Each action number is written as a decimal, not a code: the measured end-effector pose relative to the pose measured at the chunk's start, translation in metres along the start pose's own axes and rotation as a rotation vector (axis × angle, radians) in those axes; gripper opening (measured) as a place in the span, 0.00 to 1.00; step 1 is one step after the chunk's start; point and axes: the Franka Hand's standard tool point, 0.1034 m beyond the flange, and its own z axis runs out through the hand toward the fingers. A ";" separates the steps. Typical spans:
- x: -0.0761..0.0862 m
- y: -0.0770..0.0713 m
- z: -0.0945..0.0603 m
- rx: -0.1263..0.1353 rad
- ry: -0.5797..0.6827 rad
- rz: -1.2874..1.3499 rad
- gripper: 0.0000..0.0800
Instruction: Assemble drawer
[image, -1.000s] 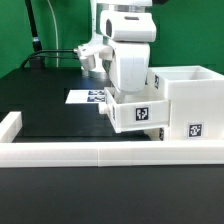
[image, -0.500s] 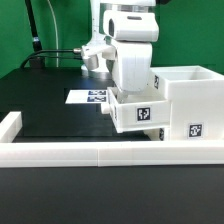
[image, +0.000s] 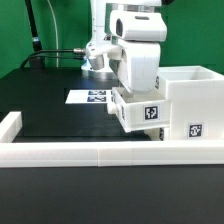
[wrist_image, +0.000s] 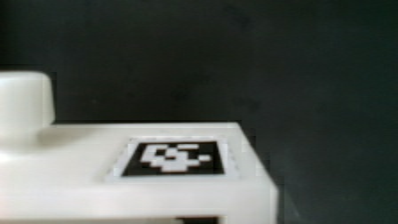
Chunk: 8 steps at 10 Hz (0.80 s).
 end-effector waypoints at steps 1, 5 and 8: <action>0.000 0.000 0.000 -0.002 -0.003 -0.005 0.06; -0.005 0.000 0.000 -0.003 -0.002 0.006 0.06; -0.001 0.003 -0.006 -0.010 -0.003 0.016 0.40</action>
Offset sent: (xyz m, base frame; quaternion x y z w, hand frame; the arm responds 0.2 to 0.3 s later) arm 0.0000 0.0000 0.0000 0.0000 0.0000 0.0000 1.0000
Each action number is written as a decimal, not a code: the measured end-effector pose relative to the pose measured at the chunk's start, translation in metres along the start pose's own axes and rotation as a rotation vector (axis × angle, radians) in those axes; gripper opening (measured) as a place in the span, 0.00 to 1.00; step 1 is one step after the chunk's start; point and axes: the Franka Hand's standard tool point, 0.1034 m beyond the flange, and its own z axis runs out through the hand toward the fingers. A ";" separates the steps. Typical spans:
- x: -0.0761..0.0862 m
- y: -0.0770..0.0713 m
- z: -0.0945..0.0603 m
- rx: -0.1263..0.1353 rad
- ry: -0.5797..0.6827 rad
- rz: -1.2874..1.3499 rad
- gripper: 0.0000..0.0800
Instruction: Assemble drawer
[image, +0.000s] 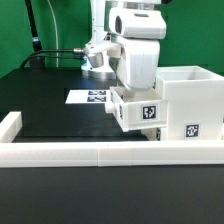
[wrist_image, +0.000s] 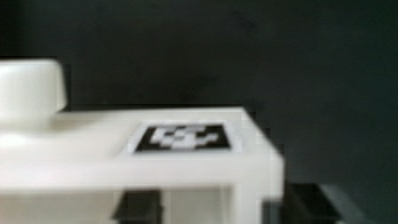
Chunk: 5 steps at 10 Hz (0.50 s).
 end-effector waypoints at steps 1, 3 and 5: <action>0.000 0.001 -0.008 0.000 -0.005 -0.002 0.56; -0.005 0.003 -0.026 0.007 -0.022 0.000 0.76; -0.016 0.004 -0.040 0.012 -0.036 -0.016 0.80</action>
Offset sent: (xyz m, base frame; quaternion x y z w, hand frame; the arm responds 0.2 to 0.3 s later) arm 0.0077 -0.0139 0.0408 0.0220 -0.0373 -0.0068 0.9990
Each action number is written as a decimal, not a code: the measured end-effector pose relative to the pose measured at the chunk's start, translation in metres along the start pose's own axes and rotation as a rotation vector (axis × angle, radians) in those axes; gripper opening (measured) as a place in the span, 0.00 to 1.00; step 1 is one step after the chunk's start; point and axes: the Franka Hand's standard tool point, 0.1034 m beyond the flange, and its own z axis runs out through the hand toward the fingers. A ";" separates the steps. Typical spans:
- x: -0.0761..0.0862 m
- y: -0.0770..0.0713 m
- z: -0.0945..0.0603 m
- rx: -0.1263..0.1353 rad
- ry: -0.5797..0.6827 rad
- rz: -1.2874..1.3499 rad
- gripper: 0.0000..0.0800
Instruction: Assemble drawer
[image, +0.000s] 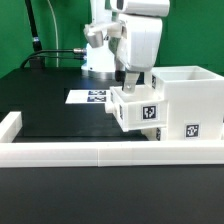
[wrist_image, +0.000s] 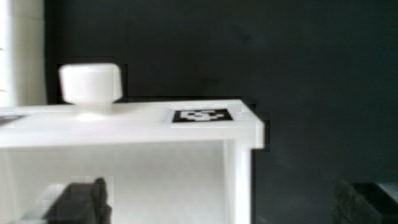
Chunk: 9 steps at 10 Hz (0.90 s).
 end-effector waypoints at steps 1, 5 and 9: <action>-0.014 0.001 -0.002 -0.002 -0.006 -0.025 0.81; -0.037 -0.002 0.002 0.004 0.001 -0.053 0.81; -0.050 -0.011 0.024 0.038 0.153 -0.054 0.81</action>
Offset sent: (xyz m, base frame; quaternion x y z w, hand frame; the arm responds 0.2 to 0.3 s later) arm 0.0000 0.0000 0.0000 0.0000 0.0000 0.0000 1.0000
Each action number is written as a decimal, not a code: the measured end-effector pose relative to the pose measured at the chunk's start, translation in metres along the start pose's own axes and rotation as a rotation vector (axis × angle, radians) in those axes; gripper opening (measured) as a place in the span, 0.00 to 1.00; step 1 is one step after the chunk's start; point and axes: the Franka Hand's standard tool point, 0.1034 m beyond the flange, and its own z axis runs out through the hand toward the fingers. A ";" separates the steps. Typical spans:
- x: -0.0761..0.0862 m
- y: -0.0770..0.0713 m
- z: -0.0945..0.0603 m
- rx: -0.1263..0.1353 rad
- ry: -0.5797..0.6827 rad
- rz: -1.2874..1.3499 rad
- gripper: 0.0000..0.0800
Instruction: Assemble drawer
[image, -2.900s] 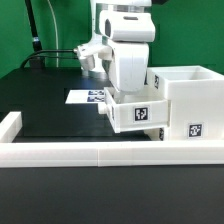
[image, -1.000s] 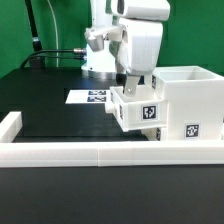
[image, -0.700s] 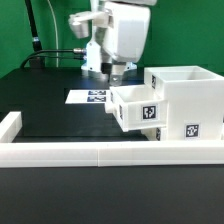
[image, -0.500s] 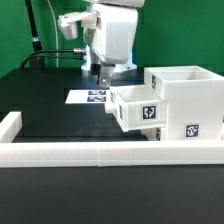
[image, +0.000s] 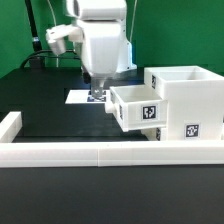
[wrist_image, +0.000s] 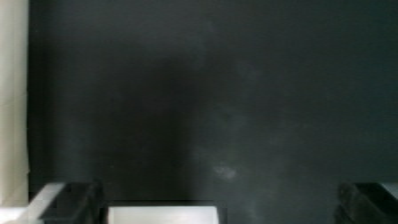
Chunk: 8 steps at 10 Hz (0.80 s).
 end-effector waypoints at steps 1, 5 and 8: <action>-0.006 -0.004 0.004 0.012 0.046 0.007 0.81; -0.007 -0.008 0.019 0.054 0.121 0.056 0.81; 0.014 -0.003 0.023 0.067 0.128 0.095 0.81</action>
Offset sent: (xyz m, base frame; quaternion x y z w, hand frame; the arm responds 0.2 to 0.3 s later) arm 0.0033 0.0228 -0.0113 0.0031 0.1464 0.0153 0.9891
